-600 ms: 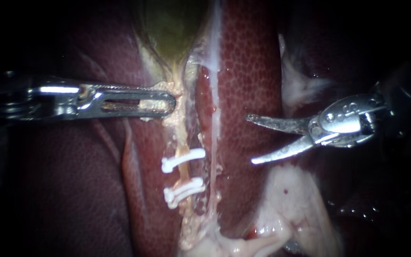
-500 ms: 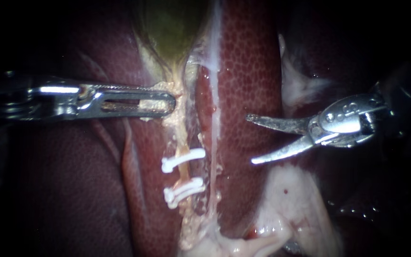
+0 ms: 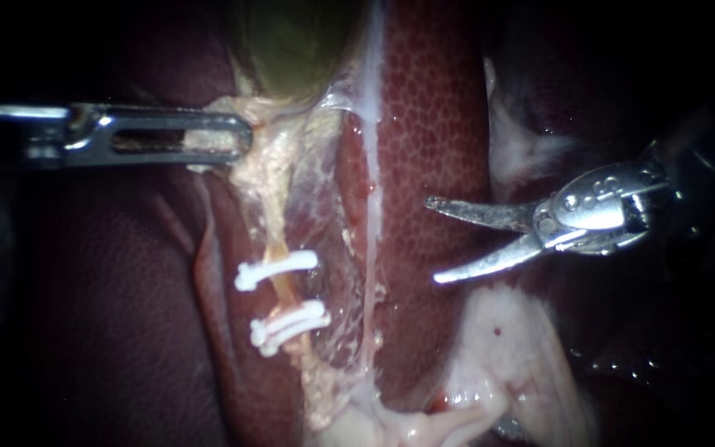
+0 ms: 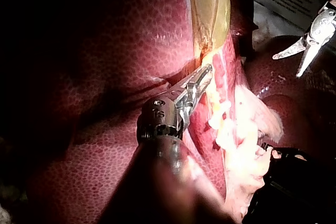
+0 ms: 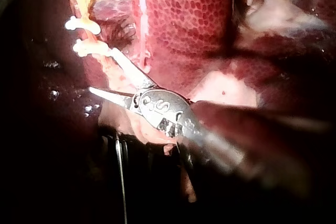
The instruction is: Go to the cutting position left tube
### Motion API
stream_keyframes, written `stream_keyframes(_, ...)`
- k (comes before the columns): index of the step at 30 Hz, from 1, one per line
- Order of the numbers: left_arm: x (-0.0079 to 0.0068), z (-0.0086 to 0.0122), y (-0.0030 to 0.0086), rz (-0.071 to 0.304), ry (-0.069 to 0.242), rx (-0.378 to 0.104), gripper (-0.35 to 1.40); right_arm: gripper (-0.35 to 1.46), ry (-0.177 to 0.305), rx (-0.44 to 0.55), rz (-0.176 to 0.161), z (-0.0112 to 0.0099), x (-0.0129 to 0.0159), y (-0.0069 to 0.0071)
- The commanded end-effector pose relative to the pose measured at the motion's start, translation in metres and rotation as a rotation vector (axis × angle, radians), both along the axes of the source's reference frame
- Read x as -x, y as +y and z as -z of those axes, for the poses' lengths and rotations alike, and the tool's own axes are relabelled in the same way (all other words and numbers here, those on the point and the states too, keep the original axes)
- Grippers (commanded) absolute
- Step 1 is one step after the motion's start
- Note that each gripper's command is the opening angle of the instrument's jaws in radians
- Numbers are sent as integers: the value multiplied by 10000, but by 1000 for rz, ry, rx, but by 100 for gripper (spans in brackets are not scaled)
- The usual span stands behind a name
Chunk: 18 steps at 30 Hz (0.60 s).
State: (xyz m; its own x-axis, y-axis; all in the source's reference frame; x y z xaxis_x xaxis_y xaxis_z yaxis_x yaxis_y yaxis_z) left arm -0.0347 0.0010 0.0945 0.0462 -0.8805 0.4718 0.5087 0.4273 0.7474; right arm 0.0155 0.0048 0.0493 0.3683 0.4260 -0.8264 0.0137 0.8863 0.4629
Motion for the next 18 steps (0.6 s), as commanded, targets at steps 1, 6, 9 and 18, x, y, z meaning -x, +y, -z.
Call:
stream_keyframes(1,-1,1,0,1,0,2,-35,143,-1,0,-1,0,0,0)
stream_keyframes(6,-2,1,-1,1,1,3,-35,143,-1,0,-1,0,-2,0)
stream_keyframes(9,-2,1,-1,1,1,3,-35,143,-1,0,-1,0,-2,0)
stream_keyframes(18,-1,0,-3,1,2,4,-35,143,21,-2,27,-27,-20,-15)
